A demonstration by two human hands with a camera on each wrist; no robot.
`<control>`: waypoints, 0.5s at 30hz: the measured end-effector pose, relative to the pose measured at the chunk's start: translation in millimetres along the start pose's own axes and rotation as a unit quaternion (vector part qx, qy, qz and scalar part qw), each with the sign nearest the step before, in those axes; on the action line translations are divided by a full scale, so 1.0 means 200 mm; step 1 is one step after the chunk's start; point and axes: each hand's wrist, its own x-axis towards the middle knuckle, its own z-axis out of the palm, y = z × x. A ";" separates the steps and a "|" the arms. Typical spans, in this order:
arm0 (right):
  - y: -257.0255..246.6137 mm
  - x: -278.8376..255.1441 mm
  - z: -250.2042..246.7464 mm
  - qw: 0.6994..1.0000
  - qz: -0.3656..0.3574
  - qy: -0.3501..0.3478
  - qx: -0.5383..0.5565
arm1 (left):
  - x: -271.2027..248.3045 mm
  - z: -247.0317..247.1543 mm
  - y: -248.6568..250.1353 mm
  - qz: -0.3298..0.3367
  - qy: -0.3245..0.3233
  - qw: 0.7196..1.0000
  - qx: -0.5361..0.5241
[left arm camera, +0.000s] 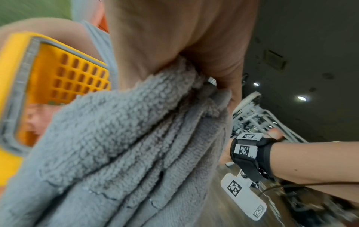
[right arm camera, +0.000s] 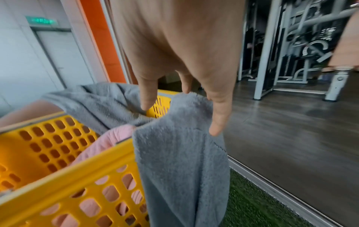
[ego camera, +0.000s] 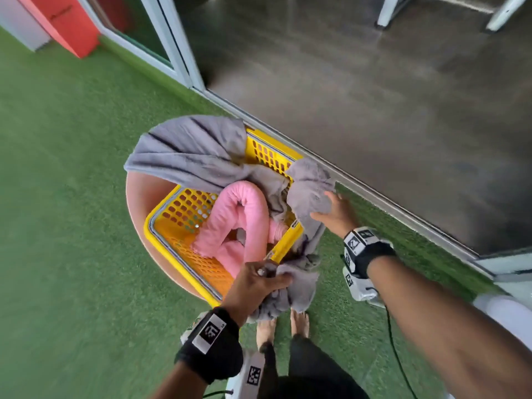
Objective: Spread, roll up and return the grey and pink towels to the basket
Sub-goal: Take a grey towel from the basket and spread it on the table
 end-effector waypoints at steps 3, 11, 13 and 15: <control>0.01 0.18 0.09 0.999 -0.012 -0.015 -0.029 | -0.06 0.01 -0.06 -0.023 0.047 0.998 -0.017; 0.12 0.33 0.16 0.997 -0.011 0.078 0.020 | -0.23 0.07 -0.19 -0.070 0.111 0.989 -0.061; 0.12 0.31 0.11 0.998 -0.001 0.059 0.011 | -0.24 0.11 -0.21 -0.076 0.106 0.990 -0.059; 0.14 0.26 0.06 0.998 0.011 0.060 0.023 | -0.25 0.14 -0.21 -0.075 0.087 0.992 -0.059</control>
